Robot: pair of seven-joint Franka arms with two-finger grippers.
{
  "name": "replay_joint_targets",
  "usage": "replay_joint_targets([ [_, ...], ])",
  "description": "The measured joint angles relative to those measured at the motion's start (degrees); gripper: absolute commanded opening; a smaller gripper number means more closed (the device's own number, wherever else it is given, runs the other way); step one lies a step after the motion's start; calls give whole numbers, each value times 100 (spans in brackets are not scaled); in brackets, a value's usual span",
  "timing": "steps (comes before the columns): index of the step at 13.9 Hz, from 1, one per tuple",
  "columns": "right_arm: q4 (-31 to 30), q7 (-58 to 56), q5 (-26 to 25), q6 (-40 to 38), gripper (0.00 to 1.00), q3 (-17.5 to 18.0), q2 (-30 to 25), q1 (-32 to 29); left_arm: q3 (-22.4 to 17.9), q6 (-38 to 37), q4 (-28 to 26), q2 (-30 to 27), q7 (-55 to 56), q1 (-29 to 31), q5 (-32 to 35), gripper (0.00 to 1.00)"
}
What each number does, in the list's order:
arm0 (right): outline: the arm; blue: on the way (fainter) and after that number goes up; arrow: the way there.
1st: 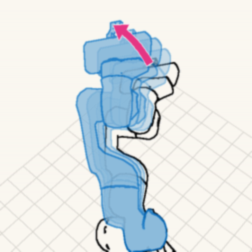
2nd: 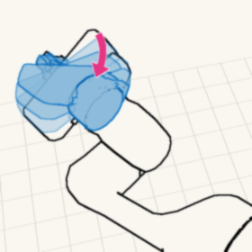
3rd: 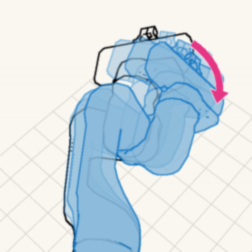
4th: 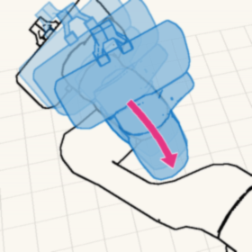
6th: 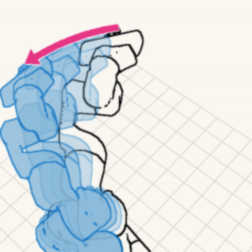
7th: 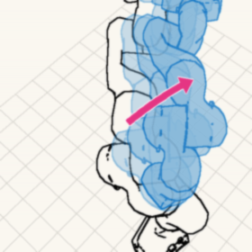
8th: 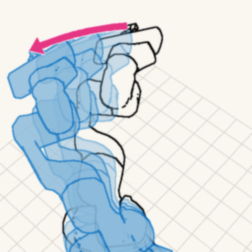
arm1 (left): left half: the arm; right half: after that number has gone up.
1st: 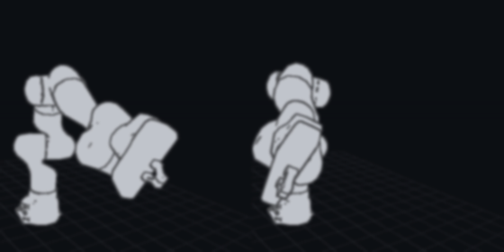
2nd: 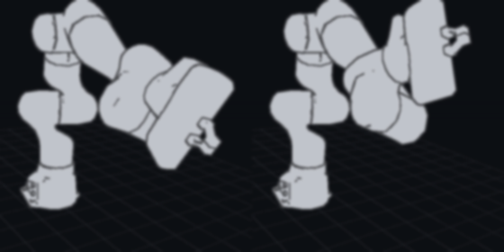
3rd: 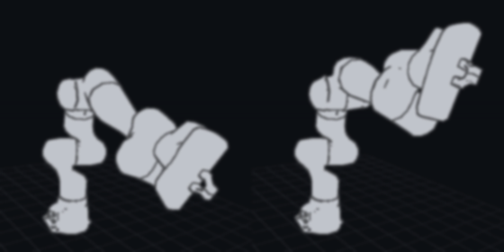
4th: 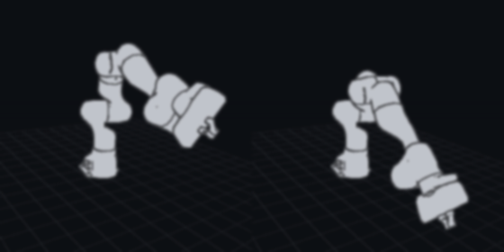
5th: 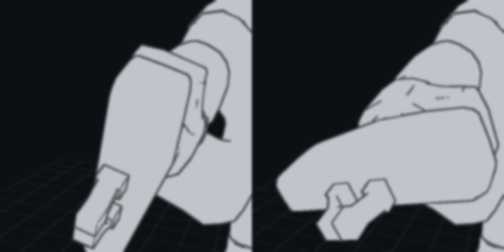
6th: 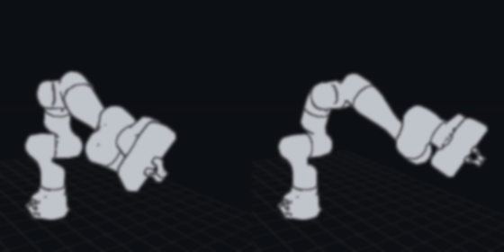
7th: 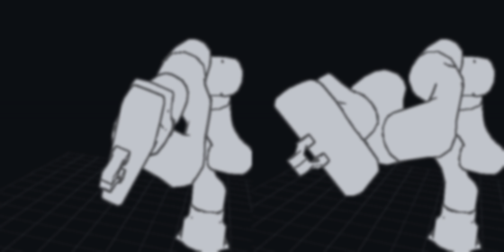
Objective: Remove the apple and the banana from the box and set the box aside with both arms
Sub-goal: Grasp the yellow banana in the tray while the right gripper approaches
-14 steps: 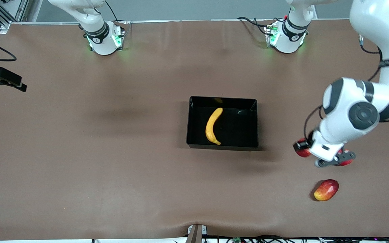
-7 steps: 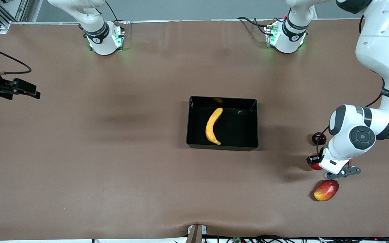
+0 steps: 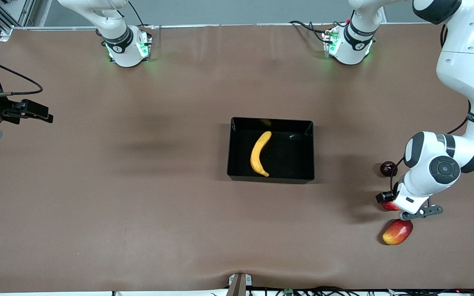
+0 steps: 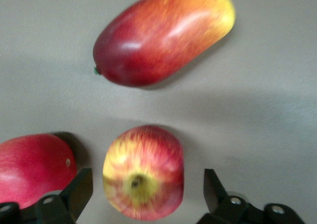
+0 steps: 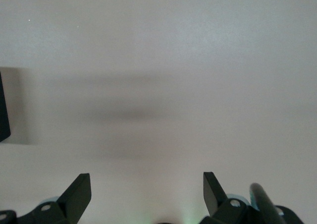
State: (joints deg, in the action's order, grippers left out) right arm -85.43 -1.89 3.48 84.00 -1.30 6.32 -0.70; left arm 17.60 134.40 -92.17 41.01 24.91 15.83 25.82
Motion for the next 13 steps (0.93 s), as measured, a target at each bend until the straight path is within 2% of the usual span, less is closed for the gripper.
replay_joint_targets([
  [3,6,4,6,0,100,2,1,6,522,-653,87,-295,4,9,0,100],
  [5,6,6,66,0,100,-7,15,0,1153,-1213,79,-573,175,-12,-1,100],
  [8,6,6,365,146,100,-16,117,-5,2163,-1450,-4,-721,1124,-241,-1,100],
  [10,6,7,440,290,100,-22,236,-11,2310,-1452,-75,-700,1737,-888,0,100],
  [13,6,5,631,467,100,-8,404,22,2226,-1322,-108,-443,2484,-1958,117,100],
])
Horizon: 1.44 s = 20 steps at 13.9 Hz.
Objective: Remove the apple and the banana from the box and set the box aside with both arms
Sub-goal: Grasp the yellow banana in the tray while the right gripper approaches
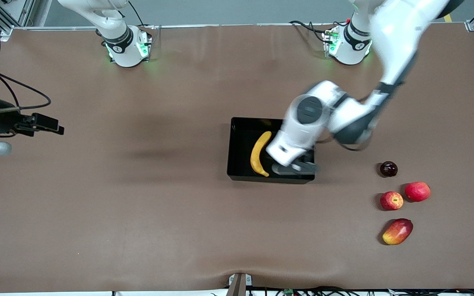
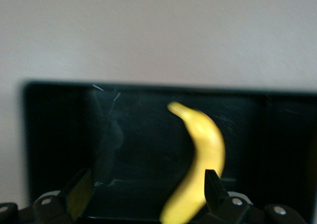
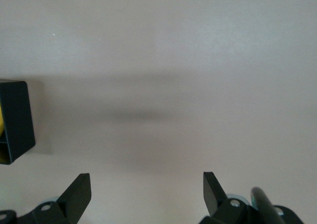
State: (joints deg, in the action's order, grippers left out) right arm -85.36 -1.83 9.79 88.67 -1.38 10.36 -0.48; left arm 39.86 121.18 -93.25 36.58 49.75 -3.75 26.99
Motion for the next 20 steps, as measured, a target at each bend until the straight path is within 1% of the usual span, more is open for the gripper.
replay_joint_targets([
  [1,0,-1,43,36,100,8,37,71,-49,183,0,137,109,-205,104,100],
  [3,1,36,48,74,100,19,72,329,-130,494,-3,466,168,-395,297,100],
  [5,9,307,48,88,100,26,72,553,-411,646,-3,790,362,-693,589,100],
  [7,15,583,48,135,100,28,72,680,-732,989,0,1067,548,-1022,662,100],
  [8,15,642,48,162,100,28,72,734,-805,1204,5,1171,661,-1107,674,100],
  [9,15,683,48,174,100,28,72,768,-825,1329,12,1242,737,-1132,686,81],
  [10,15,703,48,178,100,27,72,777,-829,1376,19,1274,777,-1132,692,49],
  [11,15,708,48,180,100,16,72,776,-836,1382,23,1277,782,-1127,693,18],
  [12,15,708,48,180,100,8,72,774,-837,1382,35,1274,791,-1121,693,0],
  [15,9,707,40,192,100,-8,160,760,-829,1362,97,1242,895,-1129,693,0],
  [17,9,705,29,230,100,-20,303,762,-813,1179,139,1193,906,-1155,694,0],
  [20,11,1098,30,251,100,8,363,852,-776,781,222,848,912,-1130,694,0],
])
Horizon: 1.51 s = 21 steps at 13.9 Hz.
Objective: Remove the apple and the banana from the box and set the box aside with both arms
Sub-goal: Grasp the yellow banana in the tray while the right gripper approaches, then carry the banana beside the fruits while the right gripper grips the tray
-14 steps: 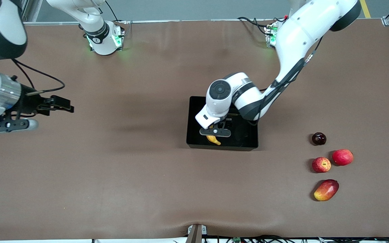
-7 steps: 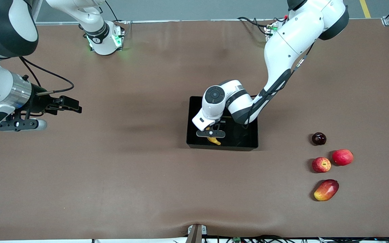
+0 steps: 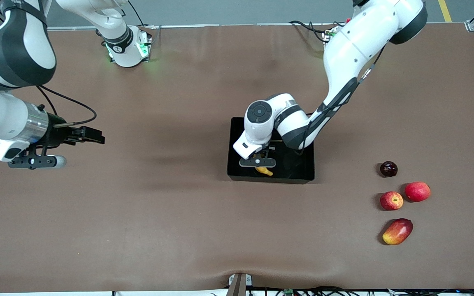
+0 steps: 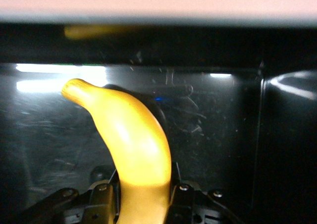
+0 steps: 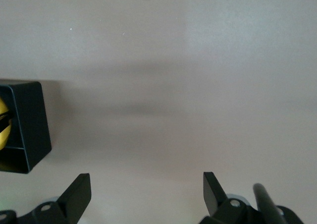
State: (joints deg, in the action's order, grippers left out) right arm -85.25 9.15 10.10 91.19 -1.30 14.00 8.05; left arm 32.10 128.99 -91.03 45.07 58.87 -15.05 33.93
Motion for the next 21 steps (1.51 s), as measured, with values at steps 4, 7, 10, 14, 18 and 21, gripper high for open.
replay_joint_targets([
  [4,10,730,5,85,100,23,2,465,18,-377,85,-730,78,76,-327,0],
  [7,-9,898,162,446,100,38,112,924,19,-846,150,-1216,-190,356,-465,0],
  [10,-30,1359,565,982,100,47,496,1394,-2,-1224,218,-1488,-1446,977,-740,0],
  [14,-78,2332,593,2043,100,60,1196,2369,-29,-1281,182,-1463,-3264,2140,-1093,0],
  [18,-94,2493,589,2740,100,42,1907,2937,-54,-908,94,-857,-3877,2816,-1108,0],
  [21,-91,2520,399,2791,100,33,2101,2996,-151,-257,84,-348,-3892,2912,-1031,0],
])
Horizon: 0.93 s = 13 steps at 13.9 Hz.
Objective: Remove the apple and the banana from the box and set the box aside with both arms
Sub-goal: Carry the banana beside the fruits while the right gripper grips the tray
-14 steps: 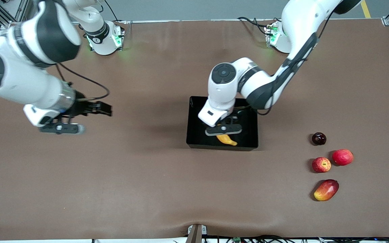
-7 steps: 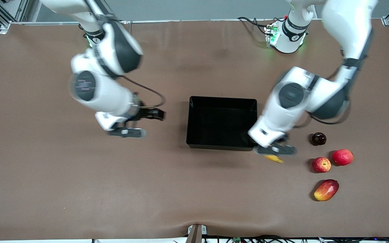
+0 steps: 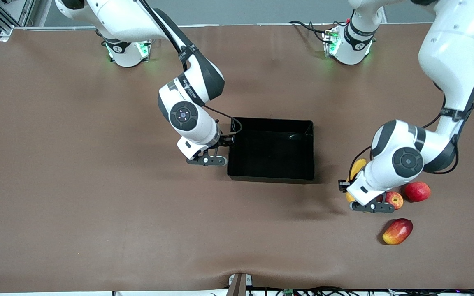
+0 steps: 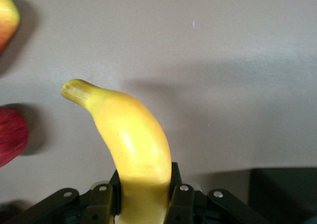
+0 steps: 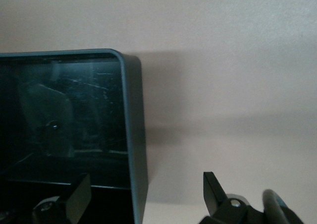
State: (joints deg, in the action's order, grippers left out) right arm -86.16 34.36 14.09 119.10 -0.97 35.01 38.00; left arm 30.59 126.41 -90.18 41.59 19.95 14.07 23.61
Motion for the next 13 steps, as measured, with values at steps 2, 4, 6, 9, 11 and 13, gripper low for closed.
replay_joint_targets([
  [2,-3,212,-83,183,100,-1,87,64,-186,264,5,217,-28,-14,284,0],
  [4,-4,434,-92,434,100,-1,227,190,-350,490,10,381,-101,-1,442,0],
  [6,-3,586,-99,536,73,-1,349,306,-517,706,13,503,-231,5,451,0],
  [9,0,605,-99,596,15,-4,420,411,-629,974,14,662,-295,12,450,18],
  [11,0,612,-101,716,0,-4,454,449,-638,1024,20,665,-296,17,451,100],
  [13,0,612,-102,740,0,-5,473,452,-645,1084,48,657,-295,31,451,100],
])
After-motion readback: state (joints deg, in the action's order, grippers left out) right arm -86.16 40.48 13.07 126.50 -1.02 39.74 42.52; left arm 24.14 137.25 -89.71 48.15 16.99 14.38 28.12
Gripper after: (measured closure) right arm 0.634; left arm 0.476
